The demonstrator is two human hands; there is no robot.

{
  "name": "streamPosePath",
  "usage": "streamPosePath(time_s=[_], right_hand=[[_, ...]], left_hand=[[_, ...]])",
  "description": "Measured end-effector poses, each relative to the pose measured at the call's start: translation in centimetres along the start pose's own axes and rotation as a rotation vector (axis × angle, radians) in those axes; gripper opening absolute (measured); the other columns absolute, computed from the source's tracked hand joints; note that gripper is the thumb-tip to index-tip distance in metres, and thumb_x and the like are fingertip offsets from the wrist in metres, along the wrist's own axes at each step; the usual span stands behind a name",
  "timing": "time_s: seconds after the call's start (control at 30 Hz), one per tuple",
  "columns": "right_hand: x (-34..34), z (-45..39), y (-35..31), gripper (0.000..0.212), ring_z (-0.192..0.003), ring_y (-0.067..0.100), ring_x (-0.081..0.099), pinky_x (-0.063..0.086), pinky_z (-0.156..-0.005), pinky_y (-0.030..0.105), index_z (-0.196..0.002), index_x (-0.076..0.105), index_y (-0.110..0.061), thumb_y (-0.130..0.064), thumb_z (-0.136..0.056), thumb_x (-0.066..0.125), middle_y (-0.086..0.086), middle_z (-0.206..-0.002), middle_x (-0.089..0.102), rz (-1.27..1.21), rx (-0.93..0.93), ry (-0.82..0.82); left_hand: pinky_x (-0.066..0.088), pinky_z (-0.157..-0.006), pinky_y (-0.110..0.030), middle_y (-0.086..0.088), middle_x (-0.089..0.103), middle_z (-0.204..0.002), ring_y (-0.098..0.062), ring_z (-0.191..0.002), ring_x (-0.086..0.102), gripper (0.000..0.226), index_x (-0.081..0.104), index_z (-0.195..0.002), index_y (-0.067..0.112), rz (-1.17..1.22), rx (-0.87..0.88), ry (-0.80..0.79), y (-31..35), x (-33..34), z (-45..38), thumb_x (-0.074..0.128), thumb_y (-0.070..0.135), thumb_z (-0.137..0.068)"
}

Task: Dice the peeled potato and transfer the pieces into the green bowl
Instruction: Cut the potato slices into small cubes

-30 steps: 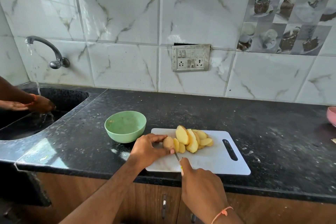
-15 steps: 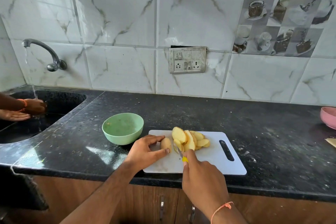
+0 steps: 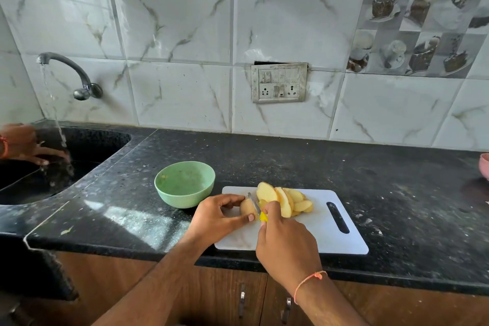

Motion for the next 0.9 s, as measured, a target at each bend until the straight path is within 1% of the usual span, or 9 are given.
streamPosePath(time_s=[0.17,0.27,0.33,0.4,0.47,0.53,0.6,0.7,0.9], right_hand=[[0.2,-0.1,-0.6,0.035,-0.064,0.017,0.055,0.027,-0.045,0.03,-0.137,0.031,-0.025,-0.026,-0.104,0.04,-0.004,-0.08,0.061,0.05,-0.02,-0.008],[0.2,-0.8,-1.2,0.037,-0.061,0.015,0.046,0.024,-0.045,0.028,-0.14,0.031,-0.023,-0.024,-0.105,0.042,-0.004,-0.088,0.067,0.066,-0.027,-0.028],[0.5,-1.6,-1.6,0.037,-0.068,0.023,0.056,0.025,-0.045,0.031,-0.138,0.033,-0.02,-0.019,-0.102,0.042,0.0,-0.096,0.071,0.094,-0.033,-0.055],[1.1,-2.3,-2.0,0.042,-0.08,0.029,0.067,0.03,-0.048,0.033,-0.139,0.034,-0.018,-0.015,-0.098,0.043,0.004,-0.095,0.072,0.127,-0.038,-0.078],[1.5,-2.5,-2.2,0.045,-0.087,0.03,0.07,0.035,-0.054,0.033,-0.141,0.033,-0.018,-0.012,-0.098,0.043,0.005,-0.098,0.072,0.138,-0.046,-0.078],[1.6,-2.1,-2.2,0.046,-0.088,0.031,0.07,0.037,-0.058,0.034,-0.143,0.032,-0.019,-0.01,-0.098,0.042,0.006,-0.099,0.073,0.141,-0.066,-0.073],[1.6,-1.2,-1.9,0.055,-0.086,0.03,0.068,0.037,-0.058,0.034,-0.149,0.025,-0.021,-0.009,-0.099,0.042,0.006,-0.098,0.072,0.147,-0.083,-0.072],[1.6,-0.2,-1.9,0.066,-0.087,0.028,0.067,0.038,-0.06,0.035,-0.157,0.017,-0.022,-0.009,-0.099,0.044,0.006,-0.098,0.072,0.156,-0.096,-0.079],[1.3,-2.1,-2.2,0.051,-0.087,0.032,0.07,0.039,-0.059,0.034,-0.143,0.034,-0.018,-0.008,-0.095,0.045,0.007,-0.096,0.072,0.164,-0.077,-0.08]], left_hand=[[0.053,-0.083,-0.017,0.031,0.074,-0.101,0.005,-0.098,0.067,0.051,0.079,-0.113,0.039,0.012,-0.011,0.008,0.1,-0.1,0.0,0.097,0.051,-0.067],[0.055,-0.087,-0.021,0.032,0.074,-0.102,0.004,-0.1,0.067,0.049,0.079,-0.111,0.042,0.017,-0.021,0.003,-0.1,0.0,-0.1,0.098,0.051,-0.067],[0.057,-0.091,-0.027,0.031,0.075,-0.103,0.001,-0.102,0.068,0.047,0.08,-0.112,0.041,0.018,-0.021,-0.006,-0.1,0.0,-0.2,0.097,0.049,-0.069],[0.058,-0.092,-0.03,0.029,0.076,-0.104,0.002,-0.101,0.07,0.046,0.081,-0.114,0.037,0.032,-0.025,-0.017,0.0,0.1,-0.2,0.096,0.047,-0.071],[0.059,-0.093,-0.03,0.028,0.077,-0.103,0.003,-0.099,0.071,0.043,0.082,-0.113,0.035,0.05,-0.033,-0.017,0.1,0.1,-0.1,0.095,0.043,-0.073],[0.059,-0.091,-0.026,0.027,0.077,-0.101,0.002,-0.098,0.071,0.043,0.082,-0.113,0.037,0.048,-0.037,-0.007,0.0,0.1,-0.1,0.095,0.042,-0.073],[0.058,-0.089,-0.023,0.025,0.077,-0.099,-0.001,-0.098,0.071,0.045,0.081,-0.112,0.039,0.044,-0.049,0.005,-0.2,0.1,-0.1,0.096,0.044,-0.07],[0.059,-0.088,-0.024,0.027,0.077,-0.098,-0.002,-0.096,0.072,0.046,0.082,-0.112,0.039,0.044,-0.041,0.013,-0.2,0.0,-0.1,0.097,0.044,-0.068],[0.06,-0.093,-0.033,0.026,0.078,-0.101,-0.007,-0.1,0.074,0.038,0.083,-0.11,0.037,0.056,-0.026,-0.011,0.0,0.1,-0.2,0.095,0.037,-0.074]])
Point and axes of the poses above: each hand's wrist, its own z-axis away from the middle knuckle, its own x-axis out of the palm, y = z × x, the point moved 9 cm from there along -z, towards the middle knuckle
